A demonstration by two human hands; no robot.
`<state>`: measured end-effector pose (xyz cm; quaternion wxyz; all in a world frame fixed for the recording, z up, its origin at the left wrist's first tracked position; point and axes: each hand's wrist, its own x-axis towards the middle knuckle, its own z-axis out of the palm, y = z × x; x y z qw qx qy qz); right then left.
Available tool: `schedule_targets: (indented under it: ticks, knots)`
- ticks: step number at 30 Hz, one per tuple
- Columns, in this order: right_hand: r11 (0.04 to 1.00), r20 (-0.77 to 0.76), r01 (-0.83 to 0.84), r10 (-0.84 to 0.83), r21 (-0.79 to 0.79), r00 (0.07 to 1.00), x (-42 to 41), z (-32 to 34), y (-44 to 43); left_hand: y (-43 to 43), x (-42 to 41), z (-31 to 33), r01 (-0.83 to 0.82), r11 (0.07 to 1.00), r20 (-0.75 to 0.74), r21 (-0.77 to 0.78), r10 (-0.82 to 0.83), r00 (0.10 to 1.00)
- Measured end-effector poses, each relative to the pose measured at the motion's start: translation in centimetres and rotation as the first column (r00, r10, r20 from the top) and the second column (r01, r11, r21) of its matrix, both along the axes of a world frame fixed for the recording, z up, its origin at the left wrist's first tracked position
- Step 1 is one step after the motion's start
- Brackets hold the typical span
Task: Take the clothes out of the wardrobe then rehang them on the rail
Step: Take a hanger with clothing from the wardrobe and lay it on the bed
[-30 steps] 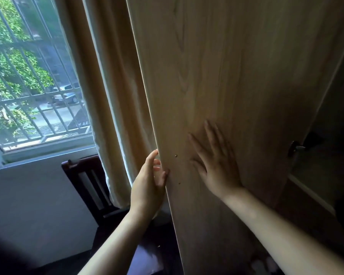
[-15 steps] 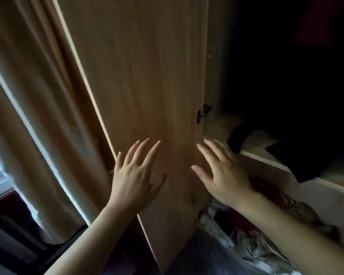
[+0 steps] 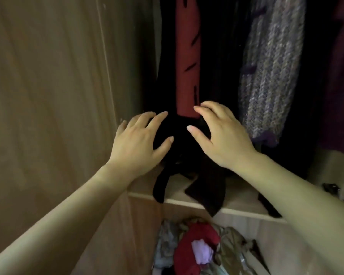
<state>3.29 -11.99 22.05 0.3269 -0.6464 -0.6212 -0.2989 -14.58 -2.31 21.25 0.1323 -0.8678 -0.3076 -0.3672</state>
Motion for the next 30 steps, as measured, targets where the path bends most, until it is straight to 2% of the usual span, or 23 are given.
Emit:
schedule_targets:
  ticks: [5, 15, 19, 23, 30]
  knots:
    - [0.996, 0.102, 0.010, -0.019, 0.091, 0.995, 3.9, 8.1, 3.3, 3.5, 5.6, 7.7, 0.049, 0.992, 0.080, 0.118, -0.058, 0.995]
    - [0.964, 0.242, -0.109, 0.048, 0.243, 0.969, 9.7, 21.4, 11.1, 10.5, 10.5, 21.0, -0.087, 0.945, 0.234, 0.316, 0.012, 0.972]
    - [0.957, 0.262, -0.118, 0.047, 0.266, 0.964, 10.7, 25.6, 15.1, 13.8, 10.7, 24.8, -0.163, 0.937, 0.256, 0.310, 0.082, 0.963]
    - [0.948, 0.238, -0.091, 0.016, 0.305, 0.971, 11.3, 30.0, 18.8, 17.5, 10.9, 27.9, -0.168, 0.937, 0.243, 0.306, 0.094, 0.966]
    - [0.917, 0.182, -0.054, -0.021, 0.394, 0.983, 12.0, 36.6, 25.1, 23.4, 12.6, 33.7, -0.105, 0.913, 0.254, 0.394, 0.001, 0.967]
